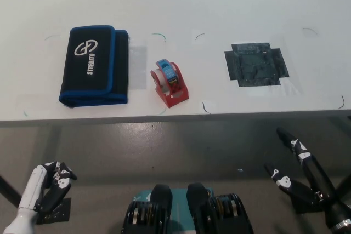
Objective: Use the right hand to move the tape on the right hand side to the notebook on the left hand side
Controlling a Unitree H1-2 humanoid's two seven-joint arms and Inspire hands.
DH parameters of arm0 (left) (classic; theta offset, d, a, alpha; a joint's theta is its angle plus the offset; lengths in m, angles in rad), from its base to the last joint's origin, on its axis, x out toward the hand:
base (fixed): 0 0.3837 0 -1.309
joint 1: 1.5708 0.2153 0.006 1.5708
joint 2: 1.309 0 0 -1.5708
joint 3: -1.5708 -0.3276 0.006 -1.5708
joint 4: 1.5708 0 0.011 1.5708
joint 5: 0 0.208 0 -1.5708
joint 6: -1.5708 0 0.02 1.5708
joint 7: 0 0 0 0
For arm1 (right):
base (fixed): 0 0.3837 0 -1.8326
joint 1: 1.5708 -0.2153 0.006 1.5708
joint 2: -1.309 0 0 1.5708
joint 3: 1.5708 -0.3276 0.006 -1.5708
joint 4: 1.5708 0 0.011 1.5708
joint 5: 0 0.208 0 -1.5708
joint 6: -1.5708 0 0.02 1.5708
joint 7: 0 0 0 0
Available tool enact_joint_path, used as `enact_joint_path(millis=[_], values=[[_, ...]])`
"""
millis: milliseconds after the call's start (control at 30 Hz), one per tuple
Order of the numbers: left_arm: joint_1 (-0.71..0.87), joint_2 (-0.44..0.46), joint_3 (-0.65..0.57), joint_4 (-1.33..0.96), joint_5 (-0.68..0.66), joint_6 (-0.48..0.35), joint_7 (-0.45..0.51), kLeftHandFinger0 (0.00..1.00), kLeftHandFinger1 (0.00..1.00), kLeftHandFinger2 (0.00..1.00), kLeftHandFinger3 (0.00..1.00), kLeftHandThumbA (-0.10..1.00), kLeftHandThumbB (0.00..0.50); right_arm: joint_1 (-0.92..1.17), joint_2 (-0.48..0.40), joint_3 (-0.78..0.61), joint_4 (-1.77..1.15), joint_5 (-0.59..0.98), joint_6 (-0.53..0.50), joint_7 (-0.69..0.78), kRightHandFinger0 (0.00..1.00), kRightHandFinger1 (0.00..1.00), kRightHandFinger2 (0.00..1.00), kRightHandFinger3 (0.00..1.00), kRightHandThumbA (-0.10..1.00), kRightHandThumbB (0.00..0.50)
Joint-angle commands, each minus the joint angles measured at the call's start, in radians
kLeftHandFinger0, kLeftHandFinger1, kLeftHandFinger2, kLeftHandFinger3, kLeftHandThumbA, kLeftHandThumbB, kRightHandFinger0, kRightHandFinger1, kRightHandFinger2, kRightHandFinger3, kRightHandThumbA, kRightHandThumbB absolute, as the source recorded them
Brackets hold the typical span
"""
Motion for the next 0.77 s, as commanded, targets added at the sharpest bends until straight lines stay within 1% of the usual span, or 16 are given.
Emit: enact_joint_path(millis=[0, 100, 133, 167, 200, 233, 267, 300, 367, 433, 467, 533, 567, 633, 667, 733], values=[[-0.015, 0.019, 0.009, -0.015, 0.008, -0.037, 0.012, 0.00, 0.00, 0.03, 0.18, 0.37, 0.136, -0.027, -0.009, -0.003, -0.017, -0.030, -0.018, -0.010, 1.00, 1.00, 1.00, 1.00, 0.76, 0.477], [-0.013, 0.021, 0.010, -0.018, 0.003, -0.036, 0.007, 0.00, 0.00, 0.02, 0.19, 0.36, 0.127, -0.028, -0.010, -0.001, -0.010, -0.042, -0.025, -0.014, 1.00, 1.00, 1.00, 1.00, 0.83, 0.435], [-0.009, 0.022, 0.013, -0.026, -0.003, -0.027, 0.004, 0.00, 0.00, 0.02, 0.19, 0.35, 0.132, -0.031, -0.010, 0.002, 0.001, -0.052, -0.040, -0.018, 1.00, 1.00, 1.00, 1.00, 0.86, 0.423], [-0.009, 0.021, 0.013, -0.026, -0.004, -0.027, 0.004, 0.00, 0.00, 0.02, 0.19, 0.35, 0.132, -0.031, -0.010, 0.001, 0.002, -0.052, -0.041, -0.018, 1.00, 1.00, 1.00, 1.00, 0.86, 0.423], [-0.009, 0.020, 0.013, -0.030, -0.002, -0.019, 0.005, 0.00, 0.00, 0.03, 0.19, 0.35, 0.132, -0.031, -0.010, 0.000, 0.006, -0.052, -0.047, -0.019, 1.00, 1.00, 1.00, 1.00, 0.88, 0.403], [-0.009, 0.020, 0.013, -0.029, -0.002, -0.022, 0.005, 0.00, 0.00, 0.03, 0.19, 0.35, 0.129, -0.032, -0.011, -0.001, 0.009, -0.053, -0.049, -0.019, 1.00, 1.00, 1.00, 1.00, 0.88, 0.404], [-0.009, 0.020, 0.013, -0.029, -0.004, -0.021, 0.003, 0.00, 0.00, 0.03, 0.19, 0.34, 0.125, -0.031, -0.013, 0.000, 0.006, -0.076, -0.047, -0.028, 1.00, 1.00, 1.00, 1.00, 0.91, 0.404], [-0.009, 0.021, 0.013, -0.027, -0.004, -0.023, 0.003, 0.00, 0.00, 0.03, 0.18, 0.34, 0.124, -0.032, -0.013, -0.001, 0.008, -0.076, -0.052, -0.027, 1.00, 1.00, 1.00, 1.00, 0.90, 0.394], [-0.009, 0.021, 0.013, -0.025, -0.002, -0.027, 0.004, 0.00, 0.00, 0.03, 0.18, 0.34, 0.122, -0.033, -0.013, -0.002, 0.012, -0.073, -0.059, -0.025, 1.00, 1.00, 1.00, 1.00, 0.90, 0.392], [-0.002, 0.020, 0.010, -0.021, -0.003, -0.037, 0.003, 0.00, 0.00, 0.02, 0.18, 0.33, 0.119, -0.024, -0.015, 0.001, 0.014, -0.089, -0.062, -0.029, 1.00, 1.00, 1.00, 1.00, 0.95, 0.391], [-0.002, 0.019, 0.010, -0.022, -0.005, -0.033, 0.001, 0.00, 0.00, 0.02, 0.18, 0.34, 0.130, -0.026, -0.014, 0.001, 0.019, -0.095, -0.069, -0.034, 1.00, 1.00, 1.00, 1.00, 0.95, 0.378], [-0.002, 0.018, 0.011, -0.026, -0.008, -0.026, 0.000, 0.00, 0.00, 0.01, 0.18, 0.35, 0.143, -0.031, -0.013, 0.000, 0.033, -0.101, -0.091, -0.038, 1.00, 1.00, 1.00, 1.00, 1.00, 0.323], [-0.002, 0.018, 0.011, -0.027, -0.006, -0.025, 0.002, 0.00, 0.00, 0.01, 0.18, 0.35, 0.142, -0.033, -0.011, -0.001, 0.039, -0.104, -0.098, -0.041, 1.00, 1.00, 1.00, 1.00, 1.00, 0.304], [-0.001, 0.018, 0.011, -0.030, -0.006, -0.017, 0.000, 0.00, 0.00, 0.03, 0.19, 0.34, 0.140, -0.035, -0.009, -0.002, 0.043, -0.106, -0.097, -0.041, 1.00, 1.00, 1.00, 1.00, 1.00, 0.298], [-0.001, 0.018, 0.011, -0.031, -0.008, -0.016, -0.001, 0.00, 0.00, 0.03, 0.19, 0.34, 0.140, -0.034, -0.008, -0.004, 0.041, -0.102, -0.092, -0.039, 1.00, 1.00, 1.00, 1.00, 1.00, 0.275], [-0.001, 0.018, 0.011, -0.031, -0.007, -0.015, -0.001, 0.00, 0.00, 0.03, 0.19, 0.34, 0.140, -0.033, -0.007, -0.004, 0.038, -0.099, -0.089, -0.038, 1.00, 1.00, 1.00, 1.00, 1.00, 0.273]])
